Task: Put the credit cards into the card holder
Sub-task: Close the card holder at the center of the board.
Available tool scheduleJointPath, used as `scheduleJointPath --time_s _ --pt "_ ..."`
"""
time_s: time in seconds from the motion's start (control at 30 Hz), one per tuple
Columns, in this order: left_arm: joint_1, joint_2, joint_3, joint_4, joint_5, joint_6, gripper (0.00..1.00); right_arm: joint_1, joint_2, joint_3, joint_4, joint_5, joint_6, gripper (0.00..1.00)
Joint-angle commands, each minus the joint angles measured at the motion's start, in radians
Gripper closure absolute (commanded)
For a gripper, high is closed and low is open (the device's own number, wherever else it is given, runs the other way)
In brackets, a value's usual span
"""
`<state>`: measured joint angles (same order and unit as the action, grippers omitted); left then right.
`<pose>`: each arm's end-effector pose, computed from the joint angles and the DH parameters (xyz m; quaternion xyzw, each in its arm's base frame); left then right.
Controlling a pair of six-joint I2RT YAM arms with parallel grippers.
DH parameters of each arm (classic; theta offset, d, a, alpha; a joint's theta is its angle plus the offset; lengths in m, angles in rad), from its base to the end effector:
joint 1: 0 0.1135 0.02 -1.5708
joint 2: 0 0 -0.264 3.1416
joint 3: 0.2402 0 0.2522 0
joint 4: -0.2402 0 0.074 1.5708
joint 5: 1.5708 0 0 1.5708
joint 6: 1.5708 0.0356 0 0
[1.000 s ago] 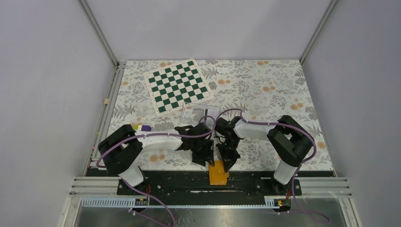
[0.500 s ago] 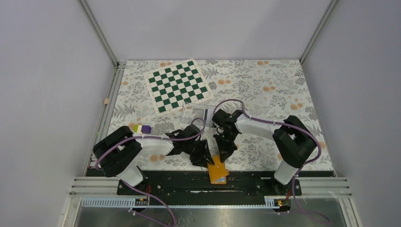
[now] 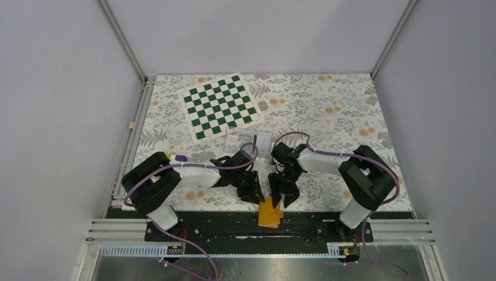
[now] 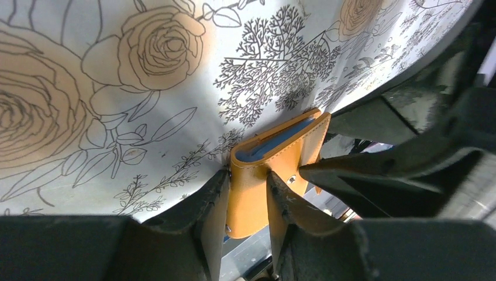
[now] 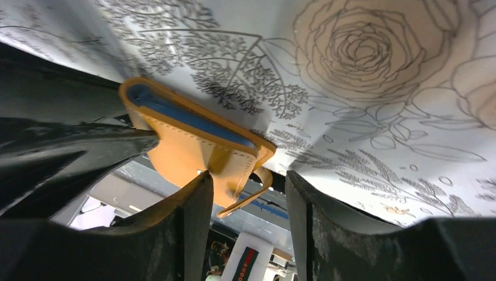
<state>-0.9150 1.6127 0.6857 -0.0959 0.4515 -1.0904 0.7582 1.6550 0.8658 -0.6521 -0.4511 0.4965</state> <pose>0.1592 -0.2324 0.1268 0.0219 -0.9400 0.3382 0.0398 0.1861 0.1976 0.1398 0.1412 -0.9624 -0.2177 0.0799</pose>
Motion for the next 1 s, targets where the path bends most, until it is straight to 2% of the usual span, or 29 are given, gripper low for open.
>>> scheduleJointPath --time_s 0.0,0.13,0.23,0.33,0.47,0.73,0.97 --pt "0.005 0.032 0.023 -0.024 -0.050 0.036 0.70 -0.004 0.037 -0.054 0.092 -0.100 0.052 0.46" --pt "0.005 0.034 0.018 0.025 -0.032 0.017 0.78 -0.004 0.060 -0.069 0.163 -0.146 0.089 0.54" --pt "0.008 0.037 0.020 0.067 -0.015 0.003 0.85 -0.004 0.063 -0.050 0.197 -0.161 0.112 0.69" --pt "0.021 0.036 0.020 0.091 0.004 -0.011 0.87 -0.005 0.064 -0.010 0.200 -0.157 0.123 0.81" --pt "0.051 0.022 0.025 0.129 0.019 -0.016 0.88 -0.017 0.054 0.052 0.191 -0.146 0.133 0.89" --pt "0.124 0.065 0.091 0.108 0.049 0.021 0.88 -0.067 0.094 0.220 0.062 -0.076 0.053 0.92" --pt "0.183 0.070 0.104 0.121 0.045 0.013 0.86 -0.102 0.134 0.307 0.023 -0.048 0.028 0.91"
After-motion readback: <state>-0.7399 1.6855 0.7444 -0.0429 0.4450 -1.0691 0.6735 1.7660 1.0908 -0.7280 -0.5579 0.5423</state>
